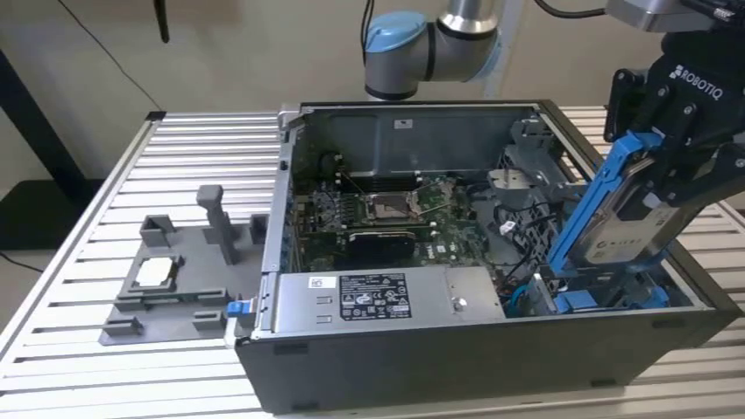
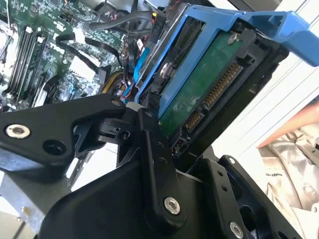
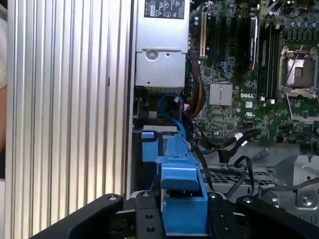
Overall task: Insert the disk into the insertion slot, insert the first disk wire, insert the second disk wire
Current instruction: 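Insert the disk into the insertion slot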
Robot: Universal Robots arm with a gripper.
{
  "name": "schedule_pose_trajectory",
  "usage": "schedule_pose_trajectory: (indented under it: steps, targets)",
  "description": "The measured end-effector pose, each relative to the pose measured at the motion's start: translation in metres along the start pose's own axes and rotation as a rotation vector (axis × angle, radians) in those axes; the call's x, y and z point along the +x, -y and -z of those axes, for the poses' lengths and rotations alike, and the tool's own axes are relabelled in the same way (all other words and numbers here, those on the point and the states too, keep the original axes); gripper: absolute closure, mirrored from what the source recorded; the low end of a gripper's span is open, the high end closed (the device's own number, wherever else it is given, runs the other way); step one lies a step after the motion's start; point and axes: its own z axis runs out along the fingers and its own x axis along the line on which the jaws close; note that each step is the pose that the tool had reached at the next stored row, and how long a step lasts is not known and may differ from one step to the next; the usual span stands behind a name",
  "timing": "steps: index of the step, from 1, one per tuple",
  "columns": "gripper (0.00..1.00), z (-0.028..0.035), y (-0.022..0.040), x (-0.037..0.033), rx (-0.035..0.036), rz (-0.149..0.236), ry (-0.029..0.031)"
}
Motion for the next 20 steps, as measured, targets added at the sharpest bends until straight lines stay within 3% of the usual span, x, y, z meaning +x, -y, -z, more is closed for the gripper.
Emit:
schedule_pose_trajectory:
  steps: [10, 17, 20]
  targets:
    - [0.67, -0.0178, 0.0007, -0.0001, 0.0000, 0.000, 0.0003]
    - [0.67, -0.0266, 0.0015, 0.0001, -0.0002, 0.000, 0.0001]
    - [0.67, -0.0263, 0.0027, 0.0001, -0.0108, 0.000, 0.0007]
